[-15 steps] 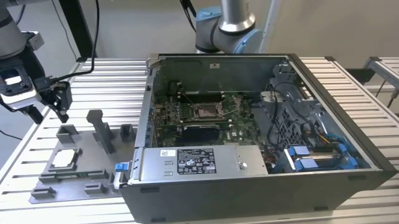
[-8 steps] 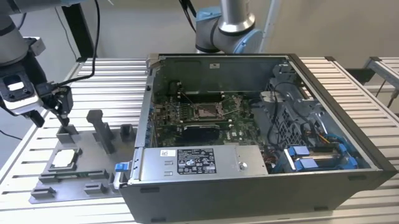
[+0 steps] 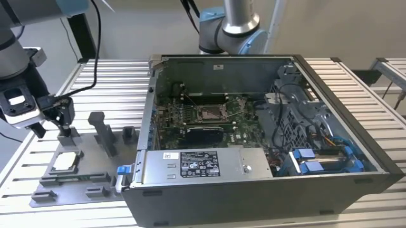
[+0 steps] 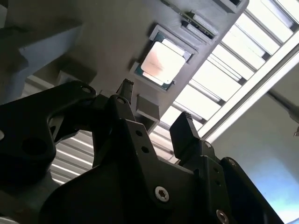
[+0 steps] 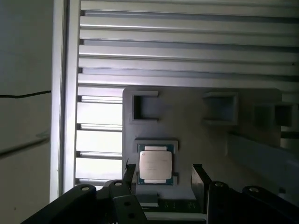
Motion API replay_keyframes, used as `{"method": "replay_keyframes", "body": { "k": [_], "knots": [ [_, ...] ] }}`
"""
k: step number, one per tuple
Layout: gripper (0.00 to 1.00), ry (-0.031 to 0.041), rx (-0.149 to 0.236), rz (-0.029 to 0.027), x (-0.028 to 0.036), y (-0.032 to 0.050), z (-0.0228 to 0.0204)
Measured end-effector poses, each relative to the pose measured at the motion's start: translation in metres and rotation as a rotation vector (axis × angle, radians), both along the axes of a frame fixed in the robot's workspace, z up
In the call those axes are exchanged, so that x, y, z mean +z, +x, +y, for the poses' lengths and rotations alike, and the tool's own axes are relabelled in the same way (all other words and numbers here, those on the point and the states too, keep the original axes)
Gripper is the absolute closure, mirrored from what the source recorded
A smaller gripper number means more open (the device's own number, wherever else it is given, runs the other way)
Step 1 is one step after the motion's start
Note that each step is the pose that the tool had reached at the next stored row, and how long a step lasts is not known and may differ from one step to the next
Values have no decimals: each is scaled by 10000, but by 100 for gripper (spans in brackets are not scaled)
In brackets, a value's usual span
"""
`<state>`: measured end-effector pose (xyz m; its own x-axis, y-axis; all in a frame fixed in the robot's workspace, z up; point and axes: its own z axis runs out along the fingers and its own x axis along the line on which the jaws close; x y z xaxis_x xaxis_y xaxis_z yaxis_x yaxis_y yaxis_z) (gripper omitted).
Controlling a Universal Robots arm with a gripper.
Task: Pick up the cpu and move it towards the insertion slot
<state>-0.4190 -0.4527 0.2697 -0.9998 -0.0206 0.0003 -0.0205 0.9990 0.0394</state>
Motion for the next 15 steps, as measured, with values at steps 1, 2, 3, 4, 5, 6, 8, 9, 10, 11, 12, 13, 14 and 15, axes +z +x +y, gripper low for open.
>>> {"method": "replay_keyframes", "body": {
  "k": [1, 2, 3, 4, 5, 6, 8, 9, 10, 11, 12, 13, 14, 15],
  "knots": [
    [100, 1, 2, 0, -19, 0, -11],
    [100, 2, 4, 2, -37, -1, -24],
    [100, 2, 9, 4, -53, -2, -36],
    [100, 6, 17, 2, -73, -3, -49],
    [100, 10, 24, 2, -90, -5, -58],
    [100, 17, 32, 0, -110, -8, -65],
    [100, 23, 39, 0, -146, -15, -76],
    [100, 27, 40, 1, -163, -23, -77],
    [100, 30, 46, 1, -182, -31, -78],
    [100, 30, 53, 1, -200, -40, -78],
    [100, 30, 61, 2, -218, -47, -78],
    [100, 31, 67, 1, -237, -51, -79],
    [100, 30, 75, 2, -254, -52, -79],
    [100, 31, 89, 4, -273, -52, -80]
  ]
}}
